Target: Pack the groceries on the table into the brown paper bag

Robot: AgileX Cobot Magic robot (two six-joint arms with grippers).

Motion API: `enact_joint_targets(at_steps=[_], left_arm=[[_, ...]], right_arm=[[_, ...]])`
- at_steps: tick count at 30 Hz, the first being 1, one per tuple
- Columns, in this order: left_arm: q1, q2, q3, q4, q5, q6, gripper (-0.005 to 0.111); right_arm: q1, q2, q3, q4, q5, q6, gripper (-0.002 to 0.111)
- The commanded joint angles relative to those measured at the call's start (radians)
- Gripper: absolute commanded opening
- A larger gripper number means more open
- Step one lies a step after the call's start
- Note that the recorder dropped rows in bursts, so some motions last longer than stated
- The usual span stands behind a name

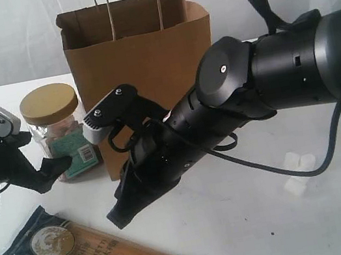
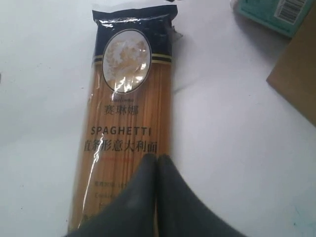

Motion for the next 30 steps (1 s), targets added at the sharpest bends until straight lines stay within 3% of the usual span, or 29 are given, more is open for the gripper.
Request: enact_joint_targets(at_steps=[1,9,11,12,15,17,22,25,30], left_arm=[[0.001,-0.001,-0.004,0.087,0.012,-0.083,0.105],[0.004,-0.007,-0.004,-0.032,0.093,-0.132,0.105],[0.034,-0.007,-0.006,-0.041,0.086,-0.132,0.105],[0.059,-0.007,-0.008,-0.025,0.05,-0.132,0.105],[0.218,0.007,-0.024,0.073,-0.224,-0.11,0.105],[0.264,0.029,-0.064,0.17,-0.293,-0.128,0.105],[0.278,0.103,-0.184,0.437,-0.317,-0.27,0.105],[0.278,0.162,-0.247,0.456,-0.39,-0.325,0.105],[0.278,0.208,-0.34,0.512,-0.395,-0.407,0.105]], right_arm=[[0.0,-0.004,-0.002,0.0,0.014,-0.002,0.0],[0.0,-0.004,-0.002,0.0,0.035,-0.002,0.0],[0.0,-0.004,-0.002,0.0,0.035,-0.002,0.0],[0.0,-0.004,-0.002,0.0,0.035,-0.002,0.0],[0.0,-0.004,-0.002,0.0,0.035,-0.002,0.0],[0.0,-0.004,-0.002,0.0,0.035,-0.002,0.0],[0.0,-0.004,-0.002,0.0,0.021,-0.002,0.0],[0.0,-0.004,-0.002,0.0,0.008,-0.002,0.0],[0.0,-0.004,-0.002,0.0,0.008,-0.002,0.0]])
